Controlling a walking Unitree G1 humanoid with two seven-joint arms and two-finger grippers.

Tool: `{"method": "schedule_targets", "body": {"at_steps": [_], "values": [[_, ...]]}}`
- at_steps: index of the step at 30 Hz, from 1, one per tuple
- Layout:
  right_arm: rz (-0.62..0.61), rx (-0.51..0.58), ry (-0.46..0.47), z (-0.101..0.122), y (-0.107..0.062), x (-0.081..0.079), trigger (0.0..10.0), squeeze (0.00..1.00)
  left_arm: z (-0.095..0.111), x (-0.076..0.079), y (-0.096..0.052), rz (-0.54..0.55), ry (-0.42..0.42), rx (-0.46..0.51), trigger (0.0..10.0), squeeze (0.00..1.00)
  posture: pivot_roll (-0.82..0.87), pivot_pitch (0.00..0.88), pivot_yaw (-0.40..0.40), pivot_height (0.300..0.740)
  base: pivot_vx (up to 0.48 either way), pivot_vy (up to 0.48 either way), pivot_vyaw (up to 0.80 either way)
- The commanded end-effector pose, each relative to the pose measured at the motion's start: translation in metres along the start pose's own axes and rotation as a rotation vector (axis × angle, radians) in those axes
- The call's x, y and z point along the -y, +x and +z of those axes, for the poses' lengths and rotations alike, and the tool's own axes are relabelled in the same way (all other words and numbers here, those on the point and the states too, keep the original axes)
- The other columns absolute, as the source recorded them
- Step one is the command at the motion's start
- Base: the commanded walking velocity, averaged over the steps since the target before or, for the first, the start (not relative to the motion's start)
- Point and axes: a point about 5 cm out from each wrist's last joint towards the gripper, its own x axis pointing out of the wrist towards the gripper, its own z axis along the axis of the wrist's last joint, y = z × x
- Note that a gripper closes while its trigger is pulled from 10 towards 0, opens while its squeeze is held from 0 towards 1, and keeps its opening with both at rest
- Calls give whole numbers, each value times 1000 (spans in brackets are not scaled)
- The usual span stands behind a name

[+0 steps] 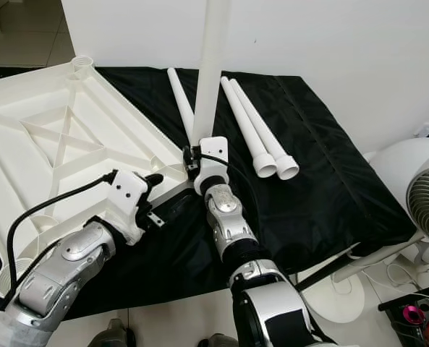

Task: Building children table

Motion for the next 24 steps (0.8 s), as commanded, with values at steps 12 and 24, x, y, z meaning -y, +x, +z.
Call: {"method": "schedule_targets", "body": {"at_steps": [12, 24], "values": [[-14, 51, 19, -2, -19, 12, 10000, 1000, 4, 1, -2, -53, 5, 8, 10000, 0, 58, 69, -117, 740, 0, 0, 0], [57, 142, 11, -3, -61, 28, 10000, 0, 7, -31, -5, 80, 25, -1, 10000, 0, 34, 79, -107, 740, 0, 0, 0]]}}
